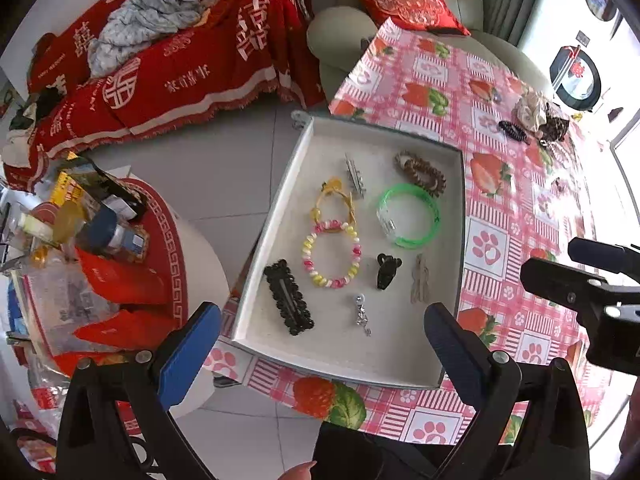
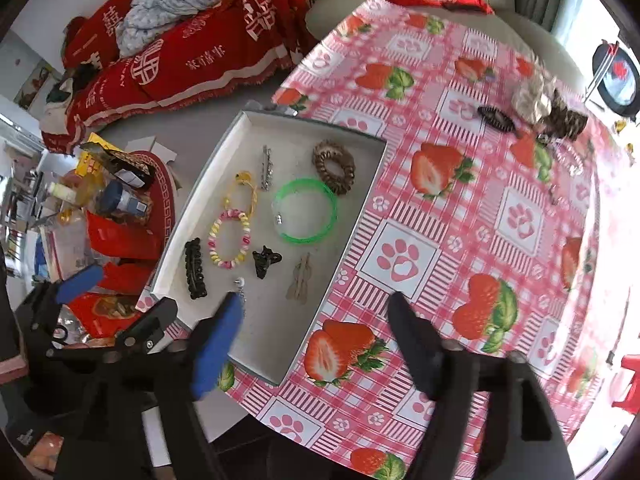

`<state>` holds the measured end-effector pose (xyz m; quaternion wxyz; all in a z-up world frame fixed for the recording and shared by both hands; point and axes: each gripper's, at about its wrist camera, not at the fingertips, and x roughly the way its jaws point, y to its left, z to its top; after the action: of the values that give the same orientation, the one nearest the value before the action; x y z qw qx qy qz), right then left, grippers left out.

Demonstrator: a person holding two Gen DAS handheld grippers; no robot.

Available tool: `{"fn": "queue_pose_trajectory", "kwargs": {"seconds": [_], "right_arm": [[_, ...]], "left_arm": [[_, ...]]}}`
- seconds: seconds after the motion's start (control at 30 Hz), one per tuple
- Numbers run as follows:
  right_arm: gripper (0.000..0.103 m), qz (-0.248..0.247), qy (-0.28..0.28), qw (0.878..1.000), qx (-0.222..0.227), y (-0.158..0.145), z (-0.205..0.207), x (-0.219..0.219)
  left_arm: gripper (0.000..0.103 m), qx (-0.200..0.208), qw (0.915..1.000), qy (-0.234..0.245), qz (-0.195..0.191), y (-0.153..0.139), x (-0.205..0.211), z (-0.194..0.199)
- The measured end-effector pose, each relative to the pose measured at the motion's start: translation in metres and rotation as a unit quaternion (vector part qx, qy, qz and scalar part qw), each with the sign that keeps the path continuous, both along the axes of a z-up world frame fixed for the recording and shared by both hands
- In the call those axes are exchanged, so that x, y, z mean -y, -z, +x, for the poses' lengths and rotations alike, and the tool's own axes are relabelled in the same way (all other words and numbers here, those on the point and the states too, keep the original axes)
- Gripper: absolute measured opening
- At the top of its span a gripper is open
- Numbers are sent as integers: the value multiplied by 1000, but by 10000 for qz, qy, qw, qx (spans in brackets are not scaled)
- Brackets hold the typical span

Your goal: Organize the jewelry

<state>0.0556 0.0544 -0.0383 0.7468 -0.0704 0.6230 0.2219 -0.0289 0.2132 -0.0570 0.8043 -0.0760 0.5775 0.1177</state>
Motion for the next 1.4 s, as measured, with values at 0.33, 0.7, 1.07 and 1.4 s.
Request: {"fn": "queue_pose_trajectory", "kwargs": {"seconds": [0.33,0.7,1.07,1.4], "right_arm": [[87,-156,-63,9997,193,-20,-9,-6],[103,-306,-129,9978,572,-35,-18,-10],[103,-320,-186,9973,628,-42,-21,-13],[103,-311,-170,9974,622,-42,-21,-14]], "left_arm": [[103,147,9997,-69,189,-29,-7,-12],[103,133,9998,-99,144,-36,-5,-18],[103,144,9997,-108,171,-39,-4,-20],[103,138,9997,-104,172,-40,-4,-20]]}}
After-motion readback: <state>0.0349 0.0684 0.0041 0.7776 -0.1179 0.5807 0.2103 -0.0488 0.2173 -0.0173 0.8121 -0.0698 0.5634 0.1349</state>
